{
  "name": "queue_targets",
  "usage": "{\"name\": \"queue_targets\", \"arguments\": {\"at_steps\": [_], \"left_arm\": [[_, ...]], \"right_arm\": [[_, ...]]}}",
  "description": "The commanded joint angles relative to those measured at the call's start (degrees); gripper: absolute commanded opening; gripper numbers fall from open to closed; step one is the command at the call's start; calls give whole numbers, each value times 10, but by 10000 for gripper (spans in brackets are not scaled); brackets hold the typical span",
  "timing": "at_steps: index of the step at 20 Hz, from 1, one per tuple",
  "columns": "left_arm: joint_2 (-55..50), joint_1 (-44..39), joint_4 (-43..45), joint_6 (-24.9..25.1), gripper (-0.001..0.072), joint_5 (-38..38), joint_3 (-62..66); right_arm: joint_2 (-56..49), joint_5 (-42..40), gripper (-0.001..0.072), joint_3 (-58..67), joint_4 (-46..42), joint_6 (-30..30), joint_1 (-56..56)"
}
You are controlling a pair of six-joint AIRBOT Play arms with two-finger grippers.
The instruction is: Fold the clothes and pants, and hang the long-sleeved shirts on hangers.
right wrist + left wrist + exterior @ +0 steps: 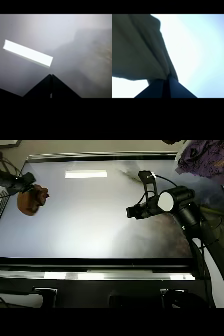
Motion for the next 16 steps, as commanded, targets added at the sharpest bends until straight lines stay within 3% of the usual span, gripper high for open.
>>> {"name": "queue_targets", "arguments": {"at_steps": [1,4,8,13,14,16], "left_arm": [[95,-133,-25,-41,12,-63,-60],[111,-259,-25,-86,12,-80,-70],[107,-393,-25,-159,13,-40,-122],[105,-504,-52,-224,34,125,-273],[103,-508,-61,-231,175,136,-292],[105,-490,-68,-217,699,107,-297]], "right_arm": [[0,0,28,0,0,0,1],[0,0,28,0,0,0,1],[0,0,28,0,0,0,1],[0,0,27,0,0,0,1],[0,0,27,0,0,0,1],[0,-3,27,0,0,0,1]]}}
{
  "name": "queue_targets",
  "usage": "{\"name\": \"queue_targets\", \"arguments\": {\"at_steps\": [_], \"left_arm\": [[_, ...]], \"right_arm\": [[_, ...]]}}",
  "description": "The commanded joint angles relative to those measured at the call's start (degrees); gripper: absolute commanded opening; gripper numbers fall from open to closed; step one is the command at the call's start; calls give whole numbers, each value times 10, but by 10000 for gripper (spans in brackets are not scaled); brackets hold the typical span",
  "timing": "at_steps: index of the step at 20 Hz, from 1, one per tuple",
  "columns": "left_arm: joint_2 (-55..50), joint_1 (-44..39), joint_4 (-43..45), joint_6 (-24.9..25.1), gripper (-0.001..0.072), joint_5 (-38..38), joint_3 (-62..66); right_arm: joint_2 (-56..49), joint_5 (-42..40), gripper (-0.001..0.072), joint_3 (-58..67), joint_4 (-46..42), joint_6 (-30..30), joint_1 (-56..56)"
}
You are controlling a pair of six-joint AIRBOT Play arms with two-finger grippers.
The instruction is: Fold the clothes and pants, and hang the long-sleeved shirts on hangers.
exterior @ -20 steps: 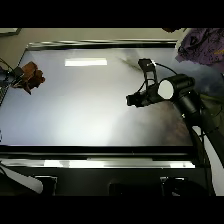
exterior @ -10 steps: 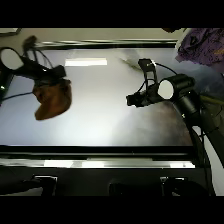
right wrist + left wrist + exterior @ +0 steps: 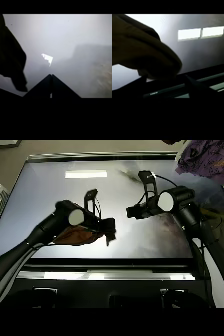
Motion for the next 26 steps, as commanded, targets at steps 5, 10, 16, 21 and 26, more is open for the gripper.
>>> {"name": "queue_targets", "arguments": {"at_steps": [5,10,16,21,26], "left_arm": [[85,139,44,100,720,-106,7],[164,315,98,168,720,-126,12],[166,426,98,168,720,-126,12],[162,442,98,155,720,-111,12],[144,445,101,157,720,-107,11]], "right_arm": [[1,-19,27,0,1,1,1],[1,8,249,-9,-21,12,-14],[-68,-55,387,-180,454,-109,-175],[-150,-61,425,-214,500,-201,-129],[-197,-107,413,-214,493,-202,-86]]}}
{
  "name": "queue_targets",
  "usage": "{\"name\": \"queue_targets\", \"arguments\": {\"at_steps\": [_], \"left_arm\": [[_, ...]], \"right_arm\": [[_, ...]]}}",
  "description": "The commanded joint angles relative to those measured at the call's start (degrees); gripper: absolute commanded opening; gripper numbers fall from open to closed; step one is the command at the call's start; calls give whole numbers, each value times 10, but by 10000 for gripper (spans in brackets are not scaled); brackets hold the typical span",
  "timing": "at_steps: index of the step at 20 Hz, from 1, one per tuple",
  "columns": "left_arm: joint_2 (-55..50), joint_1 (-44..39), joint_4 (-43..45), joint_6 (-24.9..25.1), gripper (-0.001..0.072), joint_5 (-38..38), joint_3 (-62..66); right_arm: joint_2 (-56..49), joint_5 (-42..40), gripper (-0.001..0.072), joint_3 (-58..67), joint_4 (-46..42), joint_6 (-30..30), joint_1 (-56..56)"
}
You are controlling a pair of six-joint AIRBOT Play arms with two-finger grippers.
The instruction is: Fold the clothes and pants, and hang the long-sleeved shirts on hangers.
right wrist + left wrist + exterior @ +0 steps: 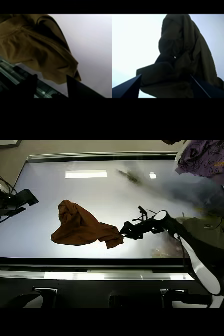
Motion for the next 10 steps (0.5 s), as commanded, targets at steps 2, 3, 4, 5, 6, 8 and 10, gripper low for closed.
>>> {"name": "queue_targets", "arguments": {"at_steps": [2,3,4,5,6,8,10], "left_arm": [[-22,15,2,-2,720,3,0],[-29,20,2,-2,720,3,-2],[-34,24,2,-2,720,3,-5],[-40,30,2,-2,720,3,-9],[-46,33,1,-1,720,3,-13],[-59,36,-5,10,720,4,-21],[-77,37,-22,30,720,4,-25]], "right_arm": [[-35,-32,413,-4,11,-15,25],[-37,-33,413,-4,8,-15,25],[-38,-35,410,-4,5,-15,25],[-39,-38,406,-4,1,-15,25],[-40,-42,404,-4,-2,-15,25],[-44,-44,355,-4,-1,-11,25],[-49,-43,300,-4,1,-5,25]]}}
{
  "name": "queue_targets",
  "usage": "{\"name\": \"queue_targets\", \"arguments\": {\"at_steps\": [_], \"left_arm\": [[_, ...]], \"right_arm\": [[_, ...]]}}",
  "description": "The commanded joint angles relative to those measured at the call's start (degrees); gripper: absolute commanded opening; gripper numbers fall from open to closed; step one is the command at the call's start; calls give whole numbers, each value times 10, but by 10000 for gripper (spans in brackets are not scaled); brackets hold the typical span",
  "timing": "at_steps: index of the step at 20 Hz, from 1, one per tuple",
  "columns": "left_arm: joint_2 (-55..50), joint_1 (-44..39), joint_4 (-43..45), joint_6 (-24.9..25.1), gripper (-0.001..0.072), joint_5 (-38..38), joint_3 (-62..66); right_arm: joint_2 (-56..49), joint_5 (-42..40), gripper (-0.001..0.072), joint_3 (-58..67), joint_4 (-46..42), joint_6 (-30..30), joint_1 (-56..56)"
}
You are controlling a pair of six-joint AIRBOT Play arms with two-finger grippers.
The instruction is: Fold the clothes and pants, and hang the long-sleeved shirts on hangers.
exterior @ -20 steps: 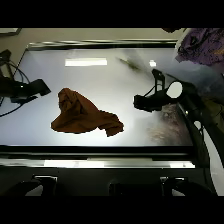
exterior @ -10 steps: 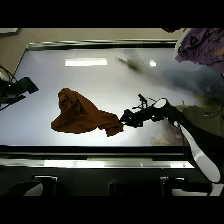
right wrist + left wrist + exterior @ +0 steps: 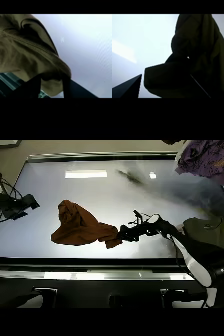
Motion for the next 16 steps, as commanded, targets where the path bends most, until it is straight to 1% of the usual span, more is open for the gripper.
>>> {"name": "queue_targets", "arguments": {"at_steps": [1,2,3,4,7,10,11,14,16], "left_arm": [[-31,5,-34,37,720,4,-7],[-40,5,-50,50,720,10,-7],[-50,5,-67,64,720,17,-7],[-58,5,-82,76,720,26,-7],[-87,5,-120,110,720,53,-7],[-124,5,-142,121,720,84,-7],[-140,5,-153,121,720,98,-6],[-187,5,-201,153,719,132,-6],[-217,5,-205,154,718,148,-5]], "right_arm": [[-8,-9,263,0,-7,9,1],[-7,-7,80,0,-10,10,1],[-6,-3,23,3,-19,10,-1],[0,-1,22,8,-31,12,-1],[33,1,22,32,-124,68,-1],[70,13,22,37,-179,97,-1],[78,20,22,37,-186,100,-1],[92,45,23,37,-190,101,-1],[96,59,23,37,-191,101,-1]]}}
